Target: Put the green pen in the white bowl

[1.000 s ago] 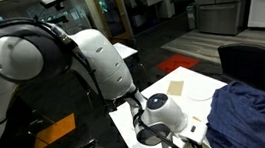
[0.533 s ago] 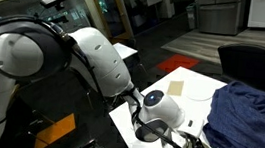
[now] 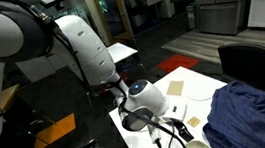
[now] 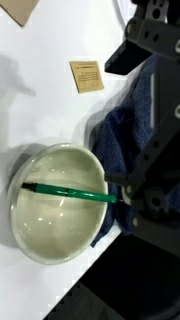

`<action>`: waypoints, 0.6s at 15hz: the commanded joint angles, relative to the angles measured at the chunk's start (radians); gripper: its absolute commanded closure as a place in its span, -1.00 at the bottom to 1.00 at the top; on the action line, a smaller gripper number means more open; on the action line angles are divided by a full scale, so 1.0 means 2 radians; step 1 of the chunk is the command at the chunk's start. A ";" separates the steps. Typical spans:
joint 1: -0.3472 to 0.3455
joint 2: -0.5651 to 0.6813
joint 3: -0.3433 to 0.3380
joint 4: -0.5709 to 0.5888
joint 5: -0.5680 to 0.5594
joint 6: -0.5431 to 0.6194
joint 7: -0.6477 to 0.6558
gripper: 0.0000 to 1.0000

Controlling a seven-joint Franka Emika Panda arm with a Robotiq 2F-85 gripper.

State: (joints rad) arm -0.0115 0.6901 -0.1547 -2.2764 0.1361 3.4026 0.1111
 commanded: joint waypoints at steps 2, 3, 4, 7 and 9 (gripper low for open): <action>0.053 -0.075 -0.022 -0.066 -0.003 -0.035 -0.032 -1.00; 0.055 -0.086 -0.019 -0.073 -0.011 -0.047 -0.040 -1.00; 0.063 -0.095 -0.020 -0.080 -0.013 -0.056 -0.043 -1.00; 0.079 -0.119 -0.027 -0.097 -0.025 -0.079 -0.055 -1.00; 0.085 -0.134 -0.030 -0.107 -0.036 -0.091 -0.061 -1.00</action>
State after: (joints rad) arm 0.1321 0.5075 -0.1882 -2.4287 0.1001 3.2789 0.0209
